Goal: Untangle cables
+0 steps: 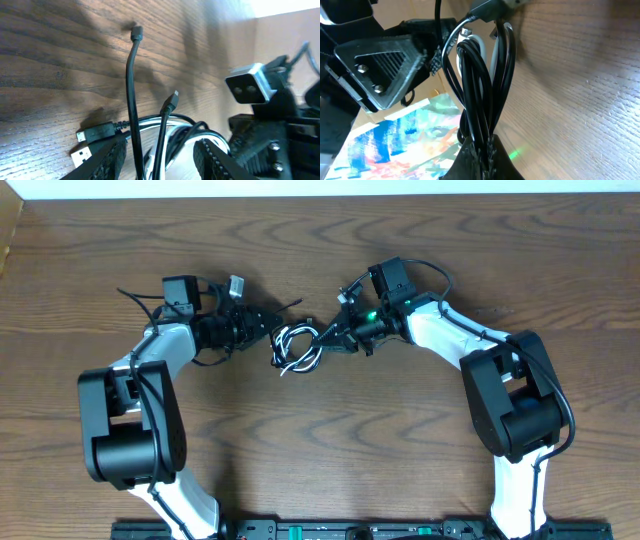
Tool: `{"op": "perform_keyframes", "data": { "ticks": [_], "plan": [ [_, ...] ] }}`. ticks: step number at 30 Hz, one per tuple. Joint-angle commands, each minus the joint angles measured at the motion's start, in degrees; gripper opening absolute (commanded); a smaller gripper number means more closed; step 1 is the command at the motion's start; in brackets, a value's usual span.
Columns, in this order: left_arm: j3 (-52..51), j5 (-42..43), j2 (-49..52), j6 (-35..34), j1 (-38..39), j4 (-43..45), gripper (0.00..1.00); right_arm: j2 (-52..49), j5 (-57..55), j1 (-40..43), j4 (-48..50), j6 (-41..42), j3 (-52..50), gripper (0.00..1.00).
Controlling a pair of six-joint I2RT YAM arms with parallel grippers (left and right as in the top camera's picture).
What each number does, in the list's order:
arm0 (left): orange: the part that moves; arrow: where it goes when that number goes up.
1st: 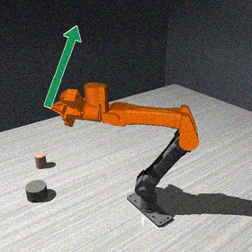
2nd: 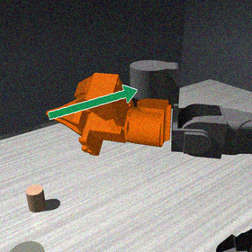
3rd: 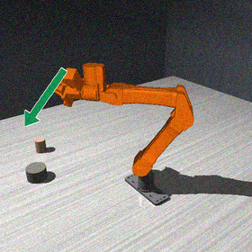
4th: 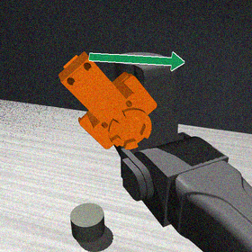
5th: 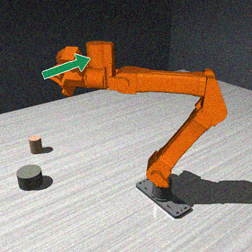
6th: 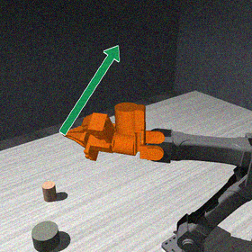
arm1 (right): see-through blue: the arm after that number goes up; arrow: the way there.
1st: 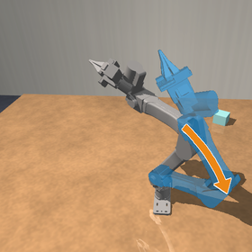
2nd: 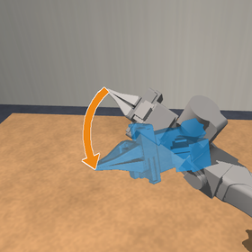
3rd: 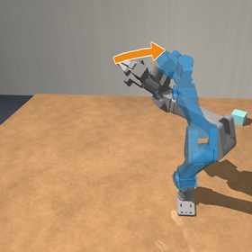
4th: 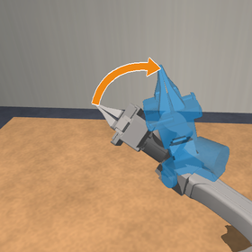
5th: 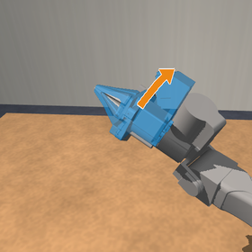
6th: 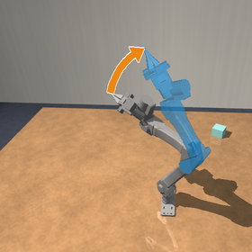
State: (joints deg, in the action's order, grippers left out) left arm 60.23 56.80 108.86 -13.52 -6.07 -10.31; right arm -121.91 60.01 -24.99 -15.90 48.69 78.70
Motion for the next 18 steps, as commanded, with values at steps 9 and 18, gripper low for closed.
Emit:
{"op": "perform_keyframes", "data": {
  "ticks": [9,18],
  "plan": [
    [0.0,-3.0,-1.2,-0.5,2.4,-0.6,0.07,0.1,0.6,0.4,-0.2,-0.4,1.1,0.01],
    [0.0,0.6,-1.2,1.0,5.0,-3.3,0.08,0.1,-2.6,0.8,3.7,7.2,1.1,0.01]
  ]
}}
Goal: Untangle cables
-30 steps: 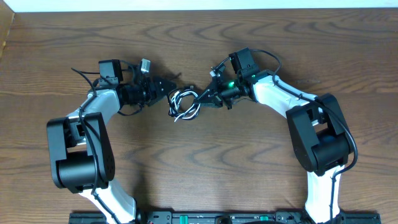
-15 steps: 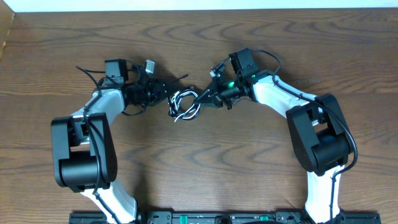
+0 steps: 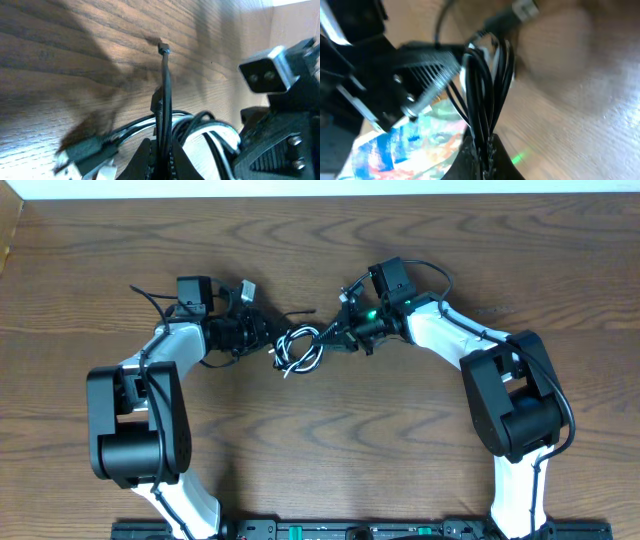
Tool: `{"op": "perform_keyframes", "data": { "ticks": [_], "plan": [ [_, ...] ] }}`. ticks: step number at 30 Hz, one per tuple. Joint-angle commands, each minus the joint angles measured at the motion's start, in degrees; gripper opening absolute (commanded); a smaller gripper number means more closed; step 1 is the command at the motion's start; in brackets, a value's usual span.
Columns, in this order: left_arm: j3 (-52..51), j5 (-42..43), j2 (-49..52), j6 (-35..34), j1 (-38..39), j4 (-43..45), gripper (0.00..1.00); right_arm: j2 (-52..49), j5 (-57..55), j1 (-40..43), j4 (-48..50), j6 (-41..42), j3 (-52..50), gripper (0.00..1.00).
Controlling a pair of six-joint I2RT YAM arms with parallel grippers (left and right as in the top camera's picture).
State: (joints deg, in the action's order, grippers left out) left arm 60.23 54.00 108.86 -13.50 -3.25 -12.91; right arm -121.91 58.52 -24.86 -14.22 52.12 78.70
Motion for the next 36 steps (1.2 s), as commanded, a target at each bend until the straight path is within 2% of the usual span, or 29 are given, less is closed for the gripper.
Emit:
{"op": "perform_keyframes", "data": {
  "ticks": [1,10,14,15,18,20,30,36],
  "plan": [
    [0.0,3.4,-1.2,1.0,3.2,-0.6,0.08,0.1,-1.1,0.8,4.4,6.0,1.1,0.01],
    [0.0,3.4,-1.2,1.0,5.5,0.2,0.09,0.1,-2.1,1.0,8.1,8.3,1.1,0.01],
    [0.5,3.4,-1.2,1.0,5.5,0.2,0.25,0.1,-2.8,1.0,8.1,8.0,1.1,0.01],
    [0.6,3.4,-1.2,1.0,5.5,0.2,0.31,0.1,-2.9,1.0,8.1,7.8,1.1,0.01],
    [0.9,3.4,-1.2,1.0,5.2,0.1,0.58,0.1,-2.8,1.0,8.0,6.7,1.1,0.01],
    [0.9,3.4,-1.3,1.0,4.6,0.2,0.65,0.1,-2.6,1.0,7.6,6.5,1.1,0.01],
    [0.9,1.8,-1.3,1.0,-0.9,0.8,0.68,0.1,3.5,0.4,7.6,4.6,1.1,0.01],
    [0.9,-5.1,-1.3,0.9,-0.5,0.7,0.68,0.1,3.8,-0.9,7.5,3.1,1.1,0.01]
  ]
}}
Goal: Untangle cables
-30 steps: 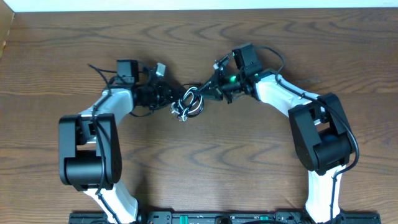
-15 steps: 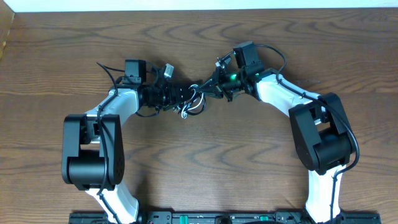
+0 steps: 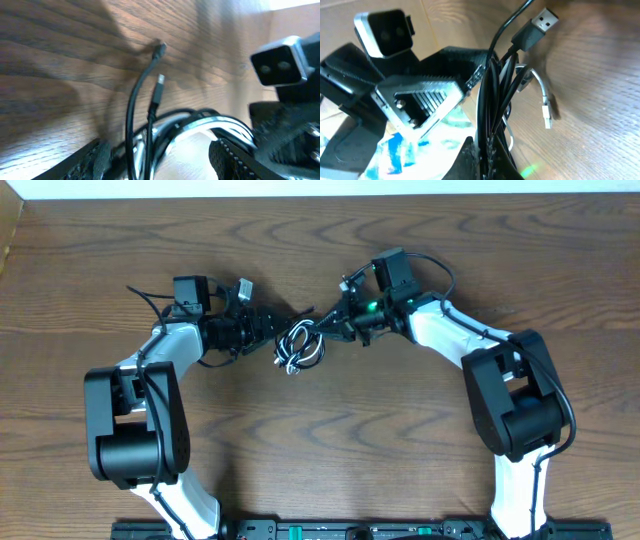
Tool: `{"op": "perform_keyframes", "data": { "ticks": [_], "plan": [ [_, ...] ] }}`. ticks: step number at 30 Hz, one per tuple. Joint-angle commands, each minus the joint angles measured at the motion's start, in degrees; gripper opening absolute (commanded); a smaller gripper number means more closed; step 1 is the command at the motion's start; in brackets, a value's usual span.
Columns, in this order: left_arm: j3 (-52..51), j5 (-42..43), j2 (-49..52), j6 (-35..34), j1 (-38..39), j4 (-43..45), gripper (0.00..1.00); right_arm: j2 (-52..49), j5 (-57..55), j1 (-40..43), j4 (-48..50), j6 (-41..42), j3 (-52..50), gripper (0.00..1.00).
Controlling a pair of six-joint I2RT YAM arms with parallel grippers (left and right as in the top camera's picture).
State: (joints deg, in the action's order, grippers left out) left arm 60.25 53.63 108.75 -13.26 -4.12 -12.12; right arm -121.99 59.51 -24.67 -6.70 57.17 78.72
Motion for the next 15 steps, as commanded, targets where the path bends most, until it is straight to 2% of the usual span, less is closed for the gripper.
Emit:
{"op": "perform_keyframes", "data": {
  "ticks": [1,4,5,7,8,12,14,15],
  "plan": [
    [0.8,-5.5,-1.2,0.7,0.4,0.0,0.68,0.2,3.1,-1.4,0.0,-2.0,1.1,0.01],
    [0.8,-5.7,-1.2,0.5,0.4,0.0,0.65,0.2,4.0,-2.0,0.1,-2.6,1.1,0.01],
    [0.8,-5.7,-1.2,0.5,0.4,0.0,0.57,0.2,4.2,-2.2,0.0,-2.9,1.1,0.01],
    [0.8,-5.7,-1.2,0.5,0.4,0.0,0.29,0.2,4.3,-2.4,0.0,-3.0,1.1,0.01],
    [0.9,-5.7,-1.2,0.5,0.4,0.0,0.23,0.2,4.3,-2.4,0.1,-3.0,1.1,0.01],
    [0.8,-5.7,-1.2,0.5,0.4,0.0,0.21,0.2,4.3,-2.4,0.0,-3.1,1.1,0.01],
    [0.8,-5.7,-1.2,0.5,0.4,0.0,0.08,0.2,4.3,-2.4,0.0,-3.3,1.1,0.01],
    [0.8,-5.7,-1.2,0.5,0.4,0.0,0.08,0.2,4.3,-2.4,0.0,-3.3,1.1,0.01]
  ]
}}
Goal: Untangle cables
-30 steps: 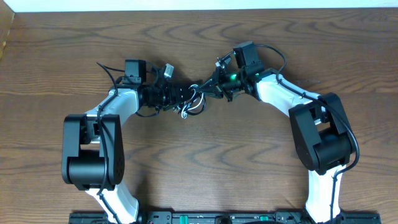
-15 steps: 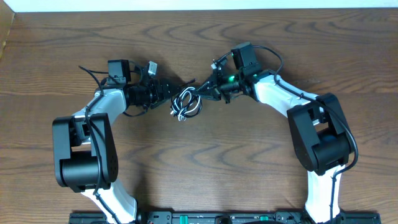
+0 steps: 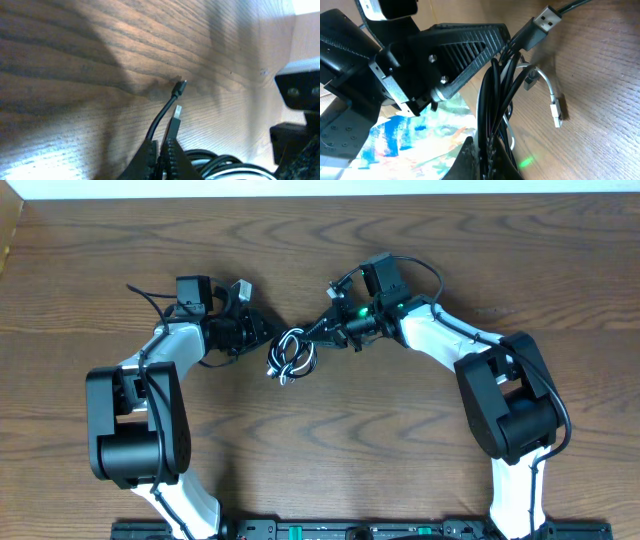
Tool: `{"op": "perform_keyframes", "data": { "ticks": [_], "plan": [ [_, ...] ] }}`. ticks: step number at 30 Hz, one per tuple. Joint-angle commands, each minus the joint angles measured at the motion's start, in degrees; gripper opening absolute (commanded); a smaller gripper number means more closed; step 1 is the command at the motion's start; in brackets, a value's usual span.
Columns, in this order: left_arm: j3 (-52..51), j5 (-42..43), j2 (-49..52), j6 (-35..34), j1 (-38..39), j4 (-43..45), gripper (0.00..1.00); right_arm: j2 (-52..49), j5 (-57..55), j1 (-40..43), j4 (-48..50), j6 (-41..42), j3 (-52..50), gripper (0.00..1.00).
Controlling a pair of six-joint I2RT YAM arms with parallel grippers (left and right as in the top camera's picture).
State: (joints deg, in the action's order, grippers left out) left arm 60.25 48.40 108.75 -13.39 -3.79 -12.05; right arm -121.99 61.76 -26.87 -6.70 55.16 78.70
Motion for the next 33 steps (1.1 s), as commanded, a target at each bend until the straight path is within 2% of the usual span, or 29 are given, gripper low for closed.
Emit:
{"op": "perform_keyframes", "data": {
  "ticks": [1,6,12,18,23,25,30,33],
  "plan": [
    [0.8,-0.5,-1.2,0.6,0.1,-0.2,0.08,0.2,2.0,-0.2,0.0,-1.5,1.1,0.01],
    [0.9,0.2,-1.6,-2.1,-0.1,-1.4,0.08,0.2,-1.6,0.4,-0.5,-2.1,1.1,0.01],
    [0.9,-0.3,-8.1,4.8,1.0,-7.6,0.08,0.2,-2.8,1.1,-1.4,-2.0,1.1,0.01],
    [0.9,-13.4,-13.0,5.3,2.6,-11.7,0.08,0.2,-2.7,2.3,-1.5,-2.4,1.1,0.01],
    [0.9,-13.0,-14.6,9.7,3.2,-13.7,0.09,0.2,-2.7,2.9,-2.5,-5.3,1.1,0.01],
    [0.9,-12.8,-14.6,12.6,4.1,-14.7,0.17,0.2,-2.4,3.1,-3.0,-6.2,1.1,0.01],
    [0.9,-8.0,-14.6,22.9,7.3,-16.0,0.49,0.2,1.2,4.4,-3.0,-7.5,1.1,0.01],
    [0.9,-7.5,-14.6,25.7,8.8,-16.2,0.5,0.2,2.8,5.1,-3.4,-7.9,1.1,0.01]
  ]
}}
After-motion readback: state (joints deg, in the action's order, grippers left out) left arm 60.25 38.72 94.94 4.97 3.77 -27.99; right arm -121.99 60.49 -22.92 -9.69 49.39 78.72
